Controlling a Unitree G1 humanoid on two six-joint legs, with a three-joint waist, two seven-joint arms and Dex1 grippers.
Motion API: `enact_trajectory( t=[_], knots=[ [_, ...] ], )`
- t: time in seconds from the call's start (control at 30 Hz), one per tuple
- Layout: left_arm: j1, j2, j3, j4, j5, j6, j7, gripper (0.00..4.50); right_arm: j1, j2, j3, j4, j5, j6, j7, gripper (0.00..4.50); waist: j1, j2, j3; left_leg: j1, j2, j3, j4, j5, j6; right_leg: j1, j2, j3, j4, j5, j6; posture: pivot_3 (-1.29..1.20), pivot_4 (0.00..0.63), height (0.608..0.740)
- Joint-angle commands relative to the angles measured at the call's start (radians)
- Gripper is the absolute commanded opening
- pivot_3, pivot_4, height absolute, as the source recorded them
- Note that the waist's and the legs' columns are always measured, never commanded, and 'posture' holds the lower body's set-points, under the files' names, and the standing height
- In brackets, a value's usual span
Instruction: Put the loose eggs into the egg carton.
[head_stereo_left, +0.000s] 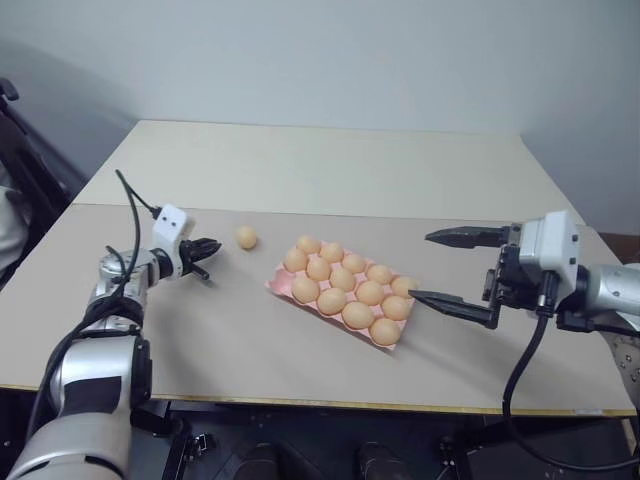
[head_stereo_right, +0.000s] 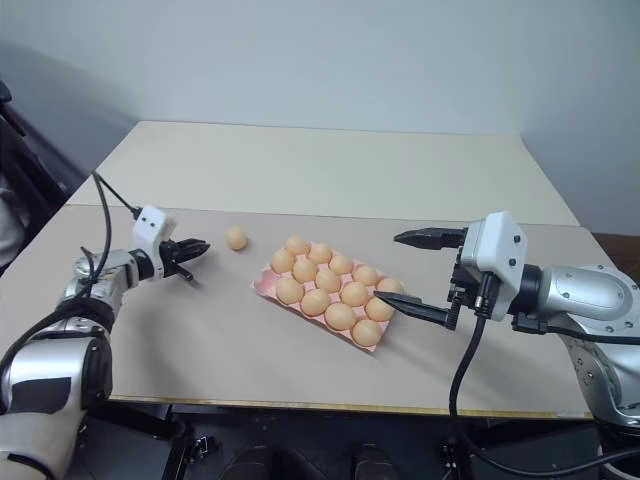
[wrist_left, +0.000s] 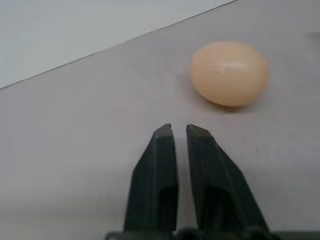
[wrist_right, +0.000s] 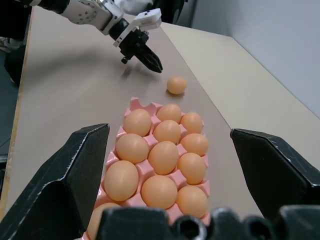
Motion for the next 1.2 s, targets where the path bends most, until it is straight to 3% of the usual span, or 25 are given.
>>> enact_trajectory(
  t=[0.03, 0.3, 0.57, 0.8, 1.2],
  knots=[
    [-0.008, 0.038, 0.034, -0.052, -0.039, 0.007, -0.048, 1.90, -0.015, 0.003, -0.017, -0.011, -0.001, -0.026, -0.005, 4.50, 0.000, 0.000, 0.000, 0.000, 0.000, 0.000, 0.000, 0.000, 0.000, 0.000, 0.000, 0.000, 0.000, 0.000, 0.000, 0.00, 0.150, 0.740],
    [0.020, 0.049, 0.065, -0.146, -0.090, 0.015, -0.115, 4.49, -0.026, 0.003, -0.011, -0.003, -0.002, -0.031, 0.002, 4.50, 0.001, 0.000, 0.000, 0.000, 0.000, 0.000, 0.000, 0.000, 0.000, 0.000, 0.000, 0.000, 0.000, 0.000, 0.000, 0.00, 0.150, 0.740],
    [0.045, 0.008, 0.043, -0.237, -0.093, 0.039, -0.084, 4.49, -0.029, 0.004, -0.009, -0.003, 0.000, -0.026, -0.001, 4.50, 0.001, 0.000, 0.000, 0.000, 0.000, 0.000, 0.000, 0.000, 0.000, 0.000, 0.000, 0.000, 0.001, 0.000, 0.000, 0.00, 0.150, 0.740],
    [0.019, -0.078, 0.050, -0.263, -0.093, 0.154, 0.114, 4.49, -0.030, 0.013, -0.004, -0.010, -0.001, -0.024, -0.011, 4.50, 0.002, 0.000, 0.000, 0.000, 0.000, -0.001, 0.001, 0.000, 0.000, 0.000, 0.000, 0.000, 0.001, 0.000, 0.000, 0.00, 0.150, 0.740],
    [-0.010, -0.204, 0.043, -0.264, -0.086, 0.189, 0.294, 4.49, -0.015, 0.017, -0.014, -0.030, 0.003, -0.018, -0.028, 4.50, 0.001, 0.000, 0.000, -0.001, 0.000, -0.001, 0.001, 0.000, 0.000, 0.000, 0.000, 0.000, 0.000, 0.000, 0.000, 0.00, 0.150, 0.740]
  ],
)
